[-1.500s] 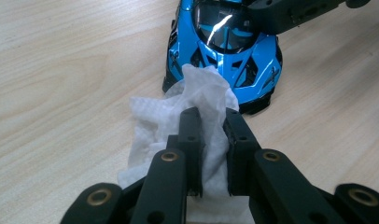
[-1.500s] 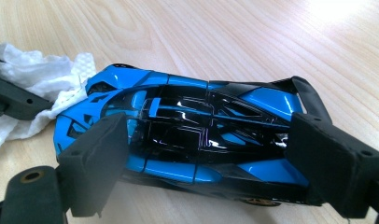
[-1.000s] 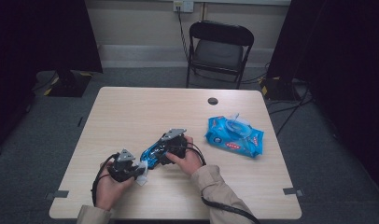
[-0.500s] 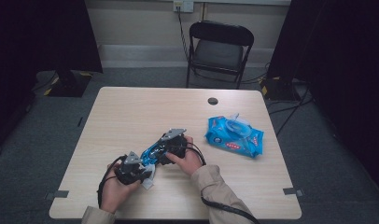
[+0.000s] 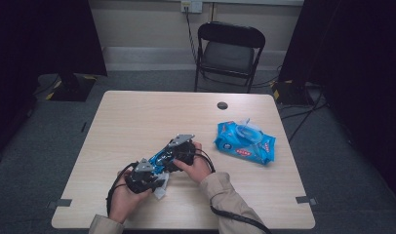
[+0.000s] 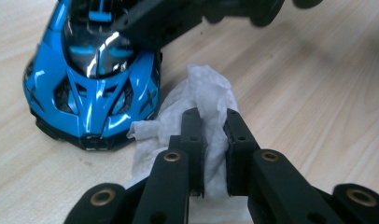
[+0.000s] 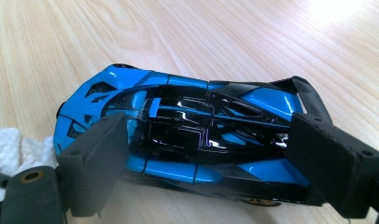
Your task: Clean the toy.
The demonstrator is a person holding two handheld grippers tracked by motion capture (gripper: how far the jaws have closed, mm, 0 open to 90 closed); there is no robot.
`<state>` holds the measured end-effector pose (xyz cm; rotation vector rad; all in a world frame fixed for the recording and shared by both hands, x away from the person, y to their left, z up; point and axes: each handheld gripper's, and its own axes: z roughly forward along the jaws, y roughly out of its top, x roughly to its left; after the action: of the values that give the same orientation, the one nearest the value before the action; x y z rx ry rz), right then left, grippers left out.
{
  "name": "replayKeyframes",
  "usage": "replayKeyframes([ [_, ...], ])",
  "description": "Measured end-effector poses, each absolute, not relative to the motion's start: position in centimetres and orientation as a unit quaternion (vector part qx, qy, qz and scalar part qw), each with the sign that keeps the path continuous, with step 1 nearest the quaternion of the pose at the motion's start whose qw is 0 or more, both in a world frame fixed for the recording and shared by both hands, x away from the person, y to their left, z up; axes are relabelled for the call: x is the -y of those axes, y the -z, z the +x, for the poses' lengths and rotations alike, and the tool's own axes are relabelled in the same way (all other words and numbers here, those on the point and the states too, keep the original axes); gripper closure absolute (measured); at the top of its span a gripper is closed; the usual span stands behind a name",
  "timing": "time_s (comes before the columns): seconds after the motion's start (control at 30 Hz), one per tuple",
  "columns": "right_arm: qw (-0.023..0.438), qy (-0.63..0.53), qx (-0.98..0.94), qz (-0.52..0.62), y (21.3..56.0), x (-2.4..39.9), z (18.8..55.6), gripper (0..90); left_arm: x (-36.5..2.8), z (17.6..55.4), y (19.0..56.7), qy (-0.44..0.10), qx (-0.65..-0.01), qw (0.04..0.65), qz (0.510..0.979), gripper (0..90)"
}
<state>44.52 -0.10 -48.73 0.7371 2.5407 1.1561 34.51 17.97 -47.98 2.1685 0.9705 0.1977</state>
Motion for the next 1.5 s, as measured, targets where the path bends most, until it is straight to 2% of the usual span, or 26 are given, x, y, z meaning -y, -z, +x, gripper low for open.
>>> replayKeyframes([
  [0.37,0.127,-0.401,-0.871,0.254,48.8,0.2,44.5,12.5,-22.0,35.0,45.2,-0.121,-0.414,0.412,0.802,81.2],
  [0.63,0.128,-0.399,-0.872,0.252,48.8,0.1,44.5,12.5,-24.9,36.7,46.1,-0.168,-0.467,0.401,0.770,81.1],
  [0.77,0.127,-0.400,-0.872,0.253,48.8,0.1,44.4,12.5,-24.8,37.5,47.1,-0.179,-0.476,0.394,0.766,80.9],
  [1.03,0.127,-0.398,-0.873,0.254,48.7,0.1,44.5,12.5,-23.2,38.8,49.0,-0.161,-0.465,0.379,0.784,78.5],
  [1.23,0.128,-0.398,-0.872,0.254,48.8,0.1,44.4,12.5,-23.5,39.0,49.3,-0.146,-0.476,0.388,0.776,76.0],
  [1.5,0.128,-0.397,-0.872,0.255,48.7,0.0,44.4,12.5,-23.4,39.1,49.4,-0.139,-0.474,0.381,0.781,79.6],
])
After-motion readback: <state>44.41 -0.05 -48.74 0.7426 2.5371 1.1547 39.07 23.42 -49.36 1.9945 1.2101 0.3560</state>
